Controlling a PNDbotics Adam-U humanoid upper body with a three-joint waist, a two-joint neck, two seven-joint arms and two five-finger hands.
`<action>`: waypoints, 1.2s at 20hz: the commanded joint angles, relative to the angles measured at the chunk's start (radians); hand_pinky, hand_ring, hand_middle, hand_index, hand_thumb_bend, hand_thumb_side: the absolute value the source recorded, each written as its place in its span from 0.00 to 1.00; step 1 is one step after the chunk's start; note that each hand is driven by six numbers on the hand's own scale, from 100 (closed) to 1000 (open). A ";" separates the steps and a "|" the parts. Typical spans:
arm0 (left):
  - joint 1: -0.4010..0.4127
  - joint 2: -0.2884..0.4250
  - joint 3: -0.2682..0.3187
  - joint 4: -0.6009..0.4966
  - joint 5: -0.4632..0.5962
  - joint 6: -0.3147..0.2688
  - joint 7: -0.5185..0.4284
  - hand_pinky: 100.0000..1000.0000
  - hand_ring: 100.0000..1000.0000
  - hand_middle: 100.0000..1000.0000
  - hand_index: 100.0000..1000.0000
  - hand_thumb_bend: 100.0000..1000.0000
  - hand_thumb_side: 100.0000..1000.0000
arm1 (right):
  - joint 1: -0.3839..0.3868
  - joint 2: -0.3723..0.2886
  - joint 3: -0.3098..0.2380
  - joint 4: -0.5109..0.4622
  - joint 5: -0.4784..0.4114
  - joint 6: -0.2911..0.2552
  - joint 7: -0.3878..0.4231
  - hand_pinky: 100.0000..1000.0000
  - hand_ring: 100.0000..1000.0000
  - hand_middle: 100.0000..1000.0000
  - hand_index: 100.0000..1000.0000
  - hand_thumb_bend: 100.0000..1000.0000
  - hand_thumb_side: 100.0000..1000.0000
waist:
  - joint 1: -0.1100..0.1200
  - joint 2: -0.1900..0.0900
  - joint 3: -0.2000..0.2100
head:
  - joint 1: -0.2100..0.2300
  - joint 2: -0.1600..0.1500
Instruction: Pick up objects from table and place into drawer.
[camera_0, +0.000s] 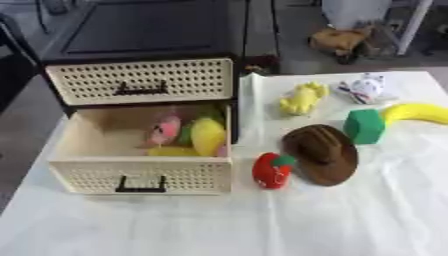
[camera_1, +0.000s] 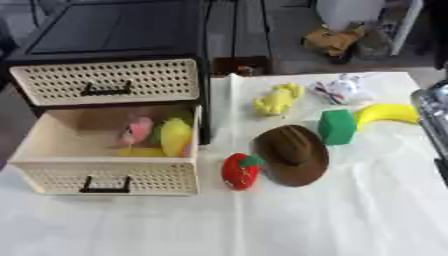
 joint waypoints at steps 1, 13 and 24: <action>-0.021 0.077 -0.024 -0.013 -0.071 0.013 -0.073 0.18 0.33 0.45 0.77 0.00 1.00 | 0.006 -0.052 -0.057 -0.021 -0.063 -0.064 -0.022 0.43 0.54 0.46 0.51 0.06 0.59 | 0.003 -0.012 -0.003 | 0.008 0.001; -0.127 0.185 -0.171 -0.013 -0.140 0.119 -0.445 0.20 0.32 0.61 0.90 0.00 1.00 | 0.074 -0.101 -0.134 -0.021 -0.123 -0.193 -0.069 0.44 0.56 0.47 0.54 0.00 0.61 | 0.014 -0.019 -0.028 | 0.042 0.004; -0.273 0.194 -0.285 -0.013 -0.126 0.202 -0.518 0.20 0.31 0.68 0.94 0.00 1.00 | 0.098 -0.100 -0.144 -0.021 -0.127 -0.192 -0.076 0.44 0.55 0.46 0.53 0.00 0.56 | 0.025 -0.023 -0.040 | 0.050 0.002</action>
